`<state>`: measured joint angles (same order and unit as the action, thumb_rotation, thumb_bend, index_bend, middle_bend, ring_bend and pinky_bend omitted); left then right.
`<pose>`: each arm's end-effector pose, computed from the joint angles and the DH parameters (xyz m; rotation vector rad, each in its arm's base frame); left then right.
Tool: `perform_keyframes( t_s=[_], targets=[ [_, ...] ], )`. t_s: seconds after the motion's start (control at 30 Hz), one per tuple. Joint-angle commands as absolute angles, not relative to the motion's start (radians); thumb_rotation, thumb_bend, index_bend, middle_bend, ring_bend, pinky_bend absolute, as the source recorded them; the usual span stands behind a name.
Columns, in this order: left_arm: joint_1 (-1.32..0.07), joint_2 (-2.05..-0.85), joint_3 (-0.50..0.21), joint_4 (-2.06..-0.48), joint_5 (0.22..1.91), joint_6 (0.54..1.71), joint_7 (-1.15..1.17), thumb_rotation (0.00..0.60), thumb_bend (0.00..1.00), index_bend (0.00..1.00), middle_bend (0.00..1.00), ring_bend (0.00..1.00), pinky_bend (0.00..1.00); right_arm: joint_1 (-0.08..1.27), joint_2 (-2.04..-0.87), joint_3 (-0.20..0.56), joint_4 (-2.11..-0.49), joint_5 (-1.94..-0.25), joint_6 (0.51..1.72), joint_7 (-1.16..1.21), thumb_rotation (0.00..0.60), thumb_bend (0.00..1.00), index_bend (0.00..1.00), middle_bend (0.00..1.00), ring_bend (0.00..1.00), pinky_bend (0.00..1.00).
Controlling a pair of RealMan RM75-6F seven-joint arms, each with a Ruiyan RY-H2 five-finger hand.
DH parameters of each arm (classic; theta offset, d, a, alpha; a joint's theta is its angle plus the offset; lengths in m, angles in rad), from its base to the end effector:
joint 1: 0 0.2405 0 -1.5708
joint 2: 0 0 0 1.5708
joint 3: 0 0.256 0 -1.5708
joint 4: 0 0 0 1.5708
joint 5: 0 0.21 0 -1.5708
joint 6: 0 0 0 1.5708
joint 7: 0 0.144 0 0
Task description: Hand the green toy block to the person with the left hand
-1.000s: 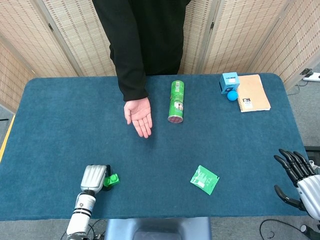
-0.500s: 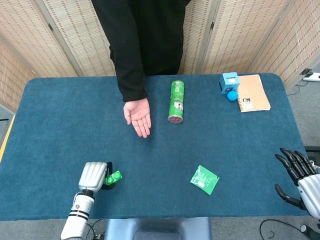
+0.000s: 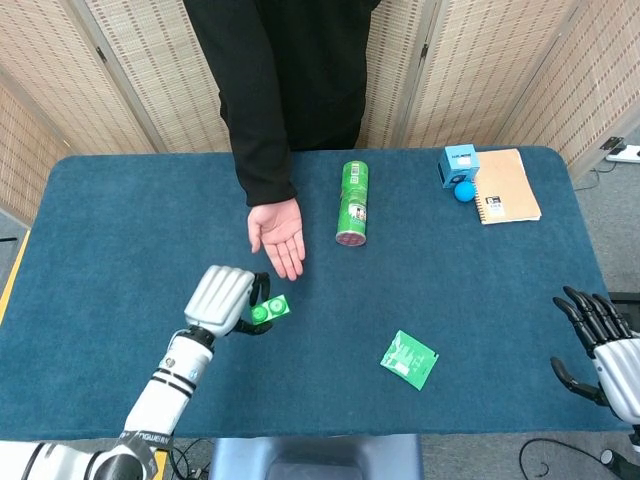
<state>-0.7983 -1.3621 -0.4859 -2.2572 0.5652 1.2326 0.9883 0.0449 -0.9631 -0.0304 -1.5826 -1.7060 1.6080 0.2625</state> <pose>-0.0166 0.2913 0.0759 -1.7996 -1.0004 -0.9906 -0.3050 -0.1501 0.2029 1.5012 -0.9054 1.0575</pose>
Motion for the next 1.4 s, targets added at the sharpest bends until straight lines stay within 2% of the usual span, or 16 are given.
perform_keyframes(
  t_s=[0.03,0.4,0.73,0.77,0.83,0.9,0.97,1.03,1.07,1.23,1.4],
  targets=[
    [-0.938,-1.331,-0.536,-2.125,0.454,1.093,0.955,0.6,0.3,0.63,0.72,0.64,0.74,0.058,-0.961,-0.023,-1.593,-1.683,1.574,0.255,0.6,0.32,0.0,0.0,0.0,0.0],
    [-1.215,-1.39,-0.501,-1.784,0.345,0.883,0.919,0.6,0.3,0.63,0.72,0.64,0.74,0.081,-0.95,-0.002,-1.605,-1.616,1.506,0.266,0.6,0.32,0.0,0.0,0.0,0.0],
    [-1.274,-1.365,-0.411,-1.542,0.422,0.688,0.786,0.6,0.3,0.62,0.72,0.63,0.74,0.087,-0.955,0.021,-1.606,-1.567,1.486,0.26,0.6,0.32,0.0,0.0,0.0,0.0],
    [-1.272,-1.363,-0.404,-1.529,0.431,0.68,0.77,0.6,0.3,0.6,0.7,0.62,0.74,0.089,-0.957,0.023,-1.606,-1.562,1.482,0.255,0.6,0.32,0.0,0.0,0.0,0.0],
    [-1.271,-1.355,-0.386,-1.512,0.445,0.664,0.743,0.6,0.3,0.5,0.59,0.56,0.7,0.094,-0.96,0.026,-1.609,-1.553,1.469,0.245,0.6,0.32,0.0,0.0,0.0,0.0],
    [-1.28,-1.338,-0.362,-1.51,0.431,0.66,0.728,0.6,0.25,0.29,0.39,0.35,0.53,0.101,-0.963,0.027,-1.613,-1.548,1.452,0.233,0.6,0.32,0.0,0.0,0.0,0.0],
    [-1.294,-1.317,-0.348,-1.536,0.406,0.677,0.721,0.6,0.2,0.1,0.19,0.19,0.39,0.106,-0.965,0.027,-1.615,-1.549,1.442,0.224,0.6,0.32,0.0,0.0,0.0,0.0],
    [-1.308,-1.29,-0.338,-1.583,0.369,0.701,0.719,0.6,0.17,0.01,0.05,0.11,0.31,0.11,-0.966,0.027,-1.616,-1.552,1.437,0.221,0.6,0.32,0.0,0.0,0.0,0.0],
    [-1.318,-1.272,-0.334,-1.619,0.346,0.722,0.72,0.6,0.16,0.0,0.01,0.08,0.28,0.111,-0.966,0.026,-1.617,-1.554,1.435,0.22,0.6,0.32,0.0,0.0,0.0,0.0],
    [-1.367,-1.2,-0.321,-1.793,0.226,0.839,0.744,0.6,0.15,0.0,0.0,0.02,0.25,0.105,-0.963,0.017,-1.616,-1.581,1.451,0.227,0.6,0.32,0.0,0.0,0.0,0.0],
    [-1.372,-1.134,-0.283,-2.044,0.183,1.047,0.789,0.6,0.15,0.0,0.0,0.01,0.24,0.091,-0.96,0.0,-1.61,-1.625,1.483,0.24,0.6,0.32,0.0,0.0,0.0,0.0]
  ],
)
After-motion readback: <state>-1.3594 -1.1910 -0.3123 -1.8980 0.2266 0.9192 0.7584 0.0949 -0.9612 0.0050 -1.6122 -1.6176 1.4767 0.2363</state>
